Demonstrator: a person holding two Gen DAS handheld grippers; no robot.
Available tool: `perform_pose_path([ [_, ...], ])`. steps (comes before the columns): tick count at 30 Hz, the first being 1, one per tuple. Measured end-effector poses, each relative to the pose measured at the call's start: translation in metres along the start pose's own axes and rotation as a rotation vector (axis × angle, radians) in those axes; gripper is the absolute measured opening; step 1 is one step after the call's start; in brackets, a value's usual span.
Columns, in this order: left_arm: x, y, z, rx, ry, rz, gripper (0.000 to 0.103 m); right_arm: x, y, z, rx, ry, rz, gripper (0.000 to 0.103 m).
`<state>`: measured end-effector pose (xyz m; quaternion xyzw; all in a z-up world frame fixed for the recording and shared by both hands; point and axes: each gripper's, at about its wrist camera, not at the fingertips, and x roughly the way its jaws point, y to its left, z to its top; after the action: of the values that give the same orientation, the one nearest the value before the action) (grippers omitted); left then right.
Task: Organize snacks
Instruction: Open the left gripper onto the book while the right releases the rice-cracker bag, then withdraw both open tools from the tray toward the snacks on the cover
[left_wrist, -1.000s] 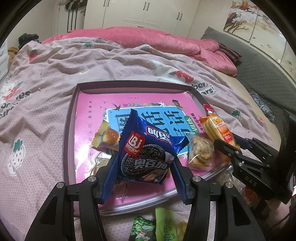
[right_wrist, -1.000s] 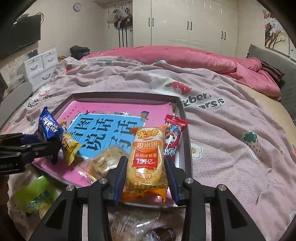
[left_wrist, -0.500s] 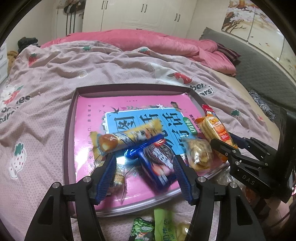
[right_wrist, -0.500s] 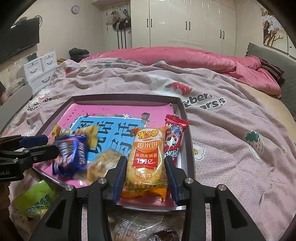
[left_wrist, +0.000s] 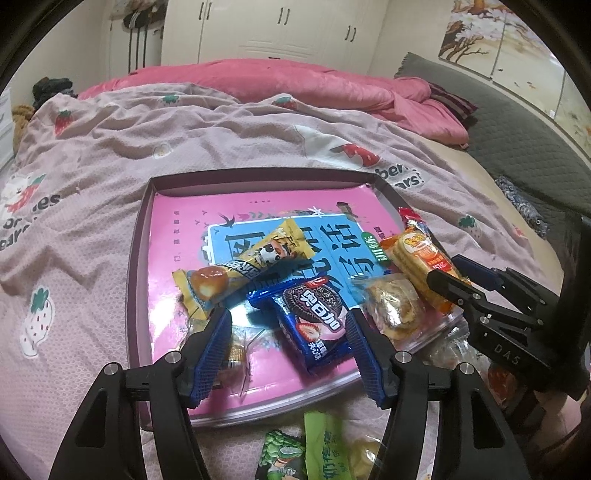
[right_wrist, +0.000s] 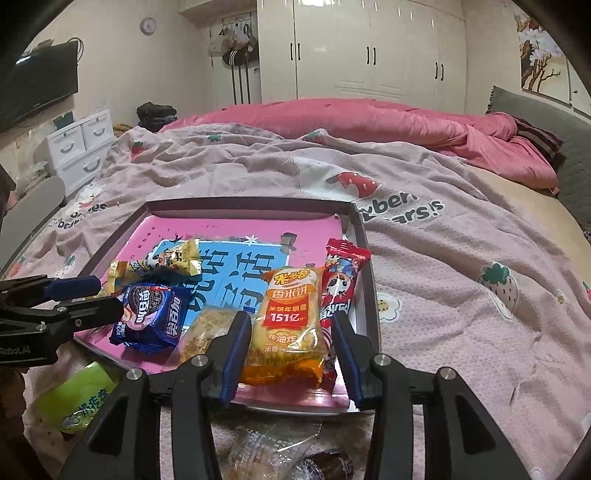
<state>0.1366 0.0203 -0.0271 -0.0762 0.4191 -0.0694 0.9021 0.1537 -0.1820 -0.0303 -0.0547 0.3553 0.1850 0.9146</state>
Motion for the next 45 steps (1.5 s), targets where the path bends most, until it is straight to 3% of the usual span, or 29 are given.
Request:
perform_pose_path([
  [20,-0.022,-0.007,0.001,0.028,-0.021,0.014,0.073,-0.032,0.004,0.003,0.011,-0.045,0.014,0.056],
  [45,-0.081,0.011,0.004,-0.01,-0.105,0.044,0.073,-0.091,-0.006,0.015,0.046,-0.166,0.011,0.059],
])
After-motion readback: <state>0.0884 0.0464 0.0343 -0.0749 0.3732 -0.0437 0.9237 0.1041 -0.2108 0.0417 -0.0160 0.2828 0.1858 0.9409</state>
